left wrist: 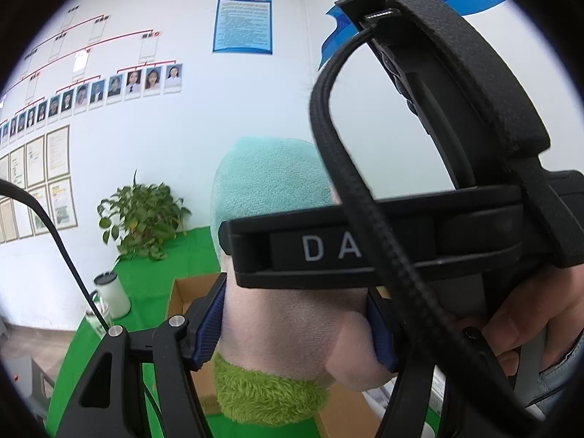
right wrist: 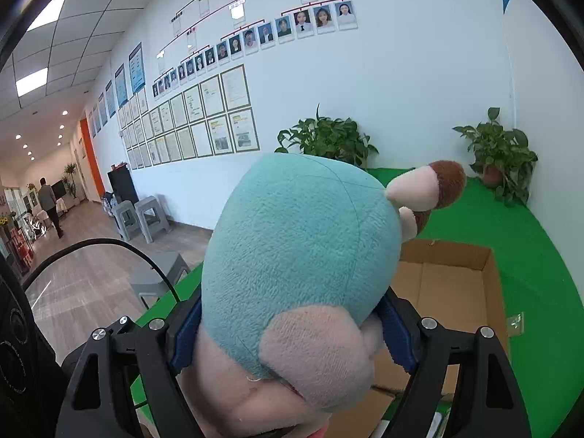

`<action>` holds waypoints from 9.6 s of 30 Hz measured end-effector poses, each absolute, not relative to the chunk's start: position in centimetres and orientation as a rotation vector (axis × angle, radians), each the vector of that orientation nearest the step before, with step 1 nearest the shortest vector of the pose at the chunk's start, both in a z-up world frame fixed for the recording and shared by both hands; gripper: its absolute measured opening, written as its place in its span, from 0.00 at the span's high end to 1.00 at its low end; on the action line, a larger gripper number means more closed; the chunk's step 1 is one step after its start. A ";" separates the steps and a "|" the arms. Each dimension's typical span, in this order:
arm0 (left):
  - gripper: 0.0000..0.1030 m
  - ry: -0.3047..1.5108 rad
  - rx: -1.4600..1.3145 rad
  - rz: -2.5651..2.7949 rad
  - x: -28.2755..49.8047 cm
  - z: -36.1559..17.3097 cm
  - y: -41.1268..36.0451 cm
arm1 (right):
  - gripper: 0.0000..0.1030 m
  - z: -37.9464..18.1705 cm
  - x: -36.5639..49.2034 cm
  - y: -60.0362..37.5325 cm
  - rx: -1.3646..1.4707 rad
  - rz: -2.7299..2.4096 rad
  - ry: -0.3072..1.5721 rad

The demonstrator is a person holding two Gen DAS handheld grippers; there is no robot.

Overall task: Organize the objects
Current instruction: 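Lift the plush with both grippers and carry it over the large cardboard box, then lower the plush into the box corner and open both grippers, then withdraw both grippers and move them to the narrow cardboard tray, then grasp the narrow cardboard tray wall with both grippers and lift it, then carry the held tray with both grippers over the large box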

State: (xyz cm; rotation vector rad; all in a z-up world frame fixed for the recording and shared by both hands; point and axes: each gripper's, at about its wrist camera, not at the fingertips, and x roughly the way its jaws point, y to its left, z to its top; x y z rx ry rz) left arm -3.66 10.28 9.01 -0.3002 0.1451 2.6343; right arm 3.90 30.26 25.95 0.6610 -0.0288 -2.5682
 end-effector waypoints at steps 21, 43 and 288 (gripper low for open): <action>0.35 0.092 -0.386 2.635 -15.1 12.0 5.6 | 0.26 31.1 -18.2 18.2 0.703 -2.544 -0.020; 0.34 -0.052 -1.244 2.583 -23.7 -5.8 0.6 | 0.26 -4.5 -30.4 8.3 1.329 -2.038 -0.148; 0.92 -0.049 -0.440 2.704 -7.1 15.8 7.2 | 0.85 19.9 0.5 23.6 0.539 -2.914 -0.039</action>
